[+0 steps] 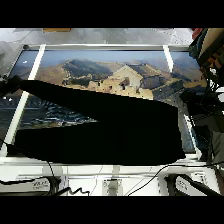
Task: Fold the clothes and pants, and hang the long-sleeved shirts on hangers.
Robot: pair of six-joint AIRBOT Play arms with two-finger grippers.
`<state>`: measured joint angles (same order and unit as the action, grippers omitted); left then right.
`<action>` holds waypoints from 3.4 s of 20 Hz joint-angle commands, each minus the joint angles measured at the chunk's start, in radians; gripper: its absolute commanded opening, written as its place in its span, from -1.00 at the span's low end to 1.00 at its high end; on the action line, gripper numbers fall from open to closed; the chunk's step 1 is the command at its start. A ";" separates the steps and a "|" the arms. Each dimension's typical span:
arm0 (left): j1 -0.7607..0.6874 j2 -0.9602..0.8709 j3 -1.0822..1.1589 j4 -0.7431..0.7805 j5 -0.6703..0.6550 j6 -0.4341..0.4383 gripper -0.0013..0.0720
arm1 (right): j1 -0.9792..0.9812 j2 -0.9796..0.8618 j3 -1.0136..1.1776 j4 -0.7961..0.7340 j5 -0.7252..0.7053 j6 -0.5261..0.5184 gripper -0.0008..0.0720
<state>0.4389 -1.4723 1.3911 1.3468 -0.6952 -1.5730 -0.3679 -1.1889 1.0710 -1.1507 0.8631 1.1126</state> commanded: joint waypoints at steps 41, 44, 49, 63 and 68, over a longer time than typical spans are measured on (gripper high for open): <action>0.022 -0.032 -0.224 0.344 -0.091 -0.002 -0.92 | -0.220 -0.510 0.008 0.262 0.288 -0.040 0.65; 0.022 -0.032 -0.224 0.343 -0.090 -0.002 -0.92 | -0.190 -0.525 0.011 0.356 0.210 -0.117 0.50; 0.022 -0.032 -0.224 0.343 -0.090 -0.002 -0.92 | -0.131 -0.521 0.011 0.393 -0.001 -0.139 -0.90; -0.223 -0.151 -0.224 0.303 0.223 -0.177 -0.93 | -0.150 -0.514 0.211 0.234 -0.412 0.060 -0.90; -0.237 -0.173 -0.224 0.299 0.211 -0.194 -0.92 | -0.181 -0.514 0.211 0.202 -0.400 0.080 -0.90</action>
<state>0.2173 -1.6325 1.1671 1.6474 -0.4992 -1.7409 -0.5373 -1.7023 1.2785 -0.9146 0.4755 1.1641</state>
